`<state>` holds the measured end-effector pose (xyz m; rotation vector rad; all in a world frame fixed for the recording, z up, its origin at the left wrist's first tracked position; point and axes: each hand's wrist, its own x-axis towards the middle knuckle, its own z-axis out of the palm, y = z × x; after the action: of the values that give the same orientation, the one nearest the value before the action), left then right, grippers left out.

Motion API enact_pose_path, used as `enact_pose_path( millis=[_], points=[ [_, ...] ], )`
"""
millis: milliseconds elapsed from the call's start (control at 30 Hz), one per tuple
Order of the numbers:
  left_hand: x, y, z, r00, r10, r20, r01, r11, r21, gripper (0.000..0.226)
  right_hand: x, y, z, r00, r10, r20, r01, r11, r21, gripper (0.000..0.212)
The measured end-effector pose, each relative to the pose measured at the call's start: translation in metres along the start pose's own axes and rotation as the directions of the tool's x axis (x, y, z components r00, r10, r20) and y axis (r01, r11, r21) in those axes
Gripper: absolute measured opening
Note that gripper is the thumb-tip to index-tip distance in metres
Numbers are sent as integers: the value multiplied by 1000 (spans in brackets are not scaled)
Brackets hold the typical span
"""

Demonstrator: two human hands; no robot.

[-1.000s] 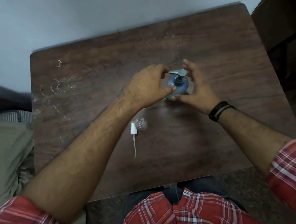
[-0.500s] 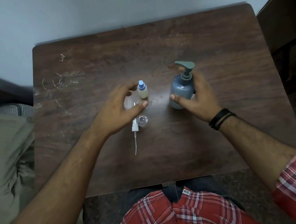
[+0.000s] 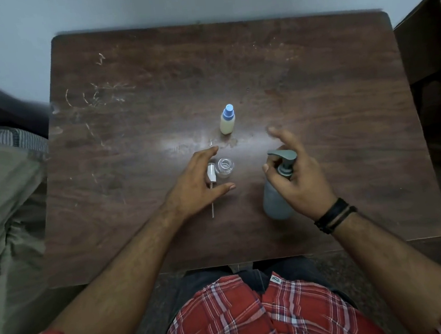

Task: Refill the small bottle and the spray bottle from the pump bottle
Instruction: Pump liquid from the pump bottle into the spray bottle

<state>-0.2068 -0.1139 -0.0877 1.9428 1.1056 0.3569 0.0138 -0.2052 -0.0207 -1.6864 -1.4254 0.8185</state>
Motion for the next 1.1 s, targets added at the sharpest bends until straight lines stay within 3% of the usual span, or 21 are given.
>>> enact_pose_path(
  millis=[100, 233, 567, 833, 1100],
  points=[
    [-3, -2, -1, 998, 36, -49, -35, 999, 5, 98, -5, 6, 11, 989, 42, -142, -41, 999, 11, 27],
    [-3, -5, -2, 999, 38, -23, -36, 998, 51, 93, -2, 7, 19, 964, 62, -259, -52, 998, 45, 21],
    [12, -15, 1, 997, 71, 41, -74, 995, 64, 58, -5, 19, 30, 969, 95, -227, -82, 994, 65, 37],
    [14, -20, 5, 998, 38, 55, -40, 999, 31, 53, -25, 40, 21, 988, 152, -32, -151, 987, 47, 97],
    [18, -21, 6, 998, 26, 62, -30, 998, 55, 47, -18, 31, 17, 978, 181, -105, -183, 983, -9, 78]
  ],
)
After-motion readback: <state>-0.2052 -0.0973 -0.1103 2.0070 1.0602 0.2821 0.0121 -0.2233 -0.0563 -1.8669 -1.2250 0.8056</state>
